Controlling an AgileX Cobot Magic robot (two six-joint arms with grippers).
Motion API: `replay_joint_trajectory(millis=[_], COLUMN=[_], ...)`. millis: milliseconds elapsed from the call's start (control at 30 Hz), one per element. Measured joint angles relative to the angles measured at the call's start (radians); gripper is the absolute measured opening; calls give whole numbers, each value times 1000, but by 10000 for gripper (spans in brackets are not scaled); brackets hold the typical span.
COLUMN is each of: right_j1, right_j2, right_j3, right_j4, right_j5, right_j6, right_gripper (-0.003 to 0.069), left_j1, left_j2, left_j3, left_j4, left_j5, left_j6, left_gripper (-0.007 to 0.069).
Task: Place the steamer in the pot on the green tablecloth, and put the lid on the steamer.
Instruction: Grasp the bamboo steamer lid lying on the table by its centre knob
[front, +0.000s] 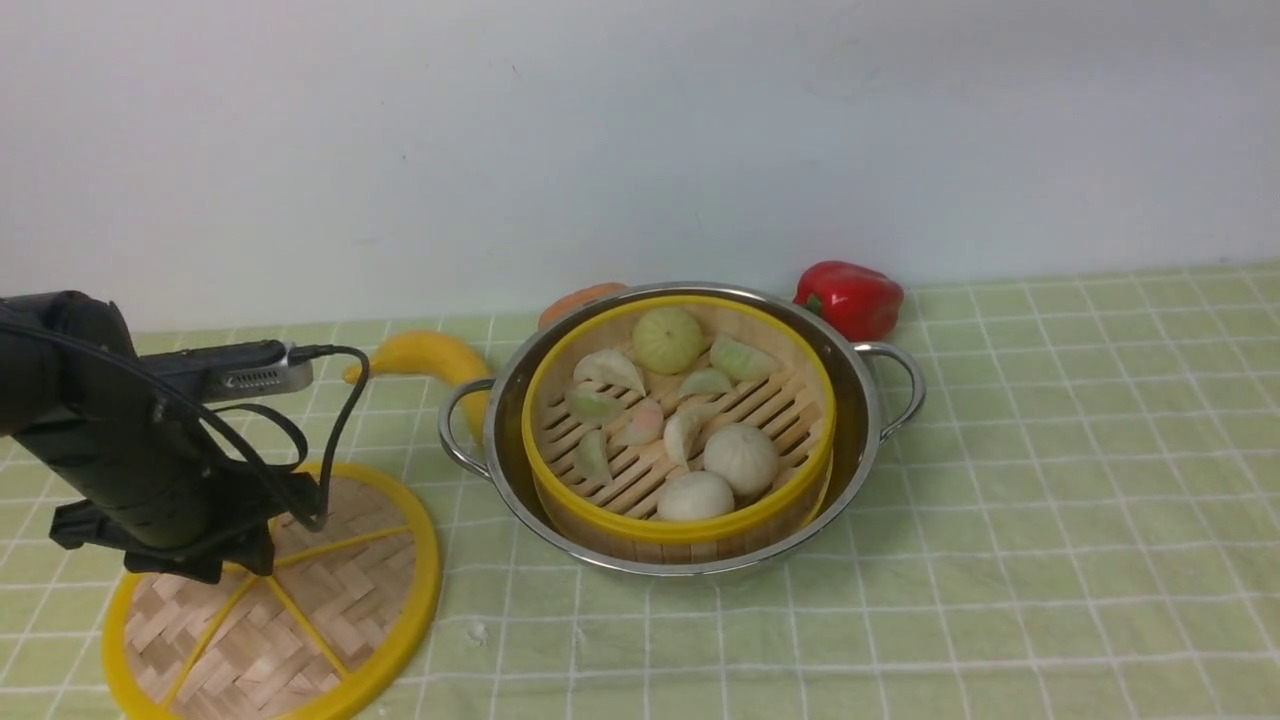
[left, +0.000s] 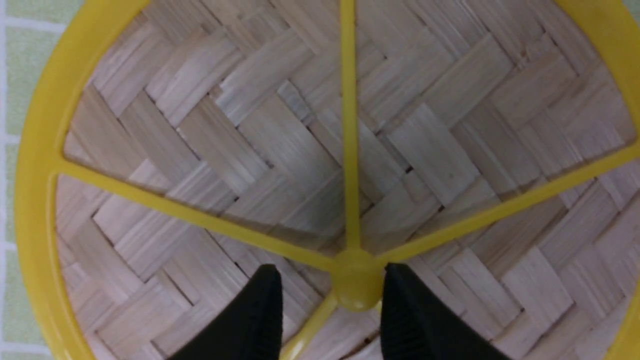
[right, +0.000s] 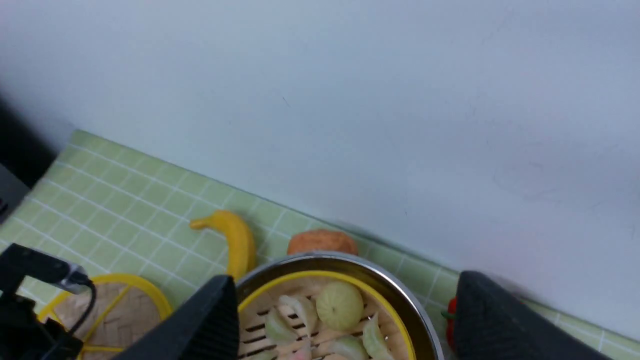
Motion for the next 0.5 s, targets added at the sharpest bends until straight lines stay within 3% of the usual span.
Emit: replay_joint_trajectory(millis=[267, 500], right_j1=[0, 0], right_j2=[-66, -68], right_j3=[0, 0], right_j4=[-10, -9], right_j5=[1, 1], right_j6=[-20, -20], right_gripper=[552, 554], left_j1=[0, 0], left_j2=[6, 35], left_j3=[-1, -3], left_j4=[-4, -21], left_j5=[-12, -28], left_j6=[0, 0], left_gripper=[260, 171])
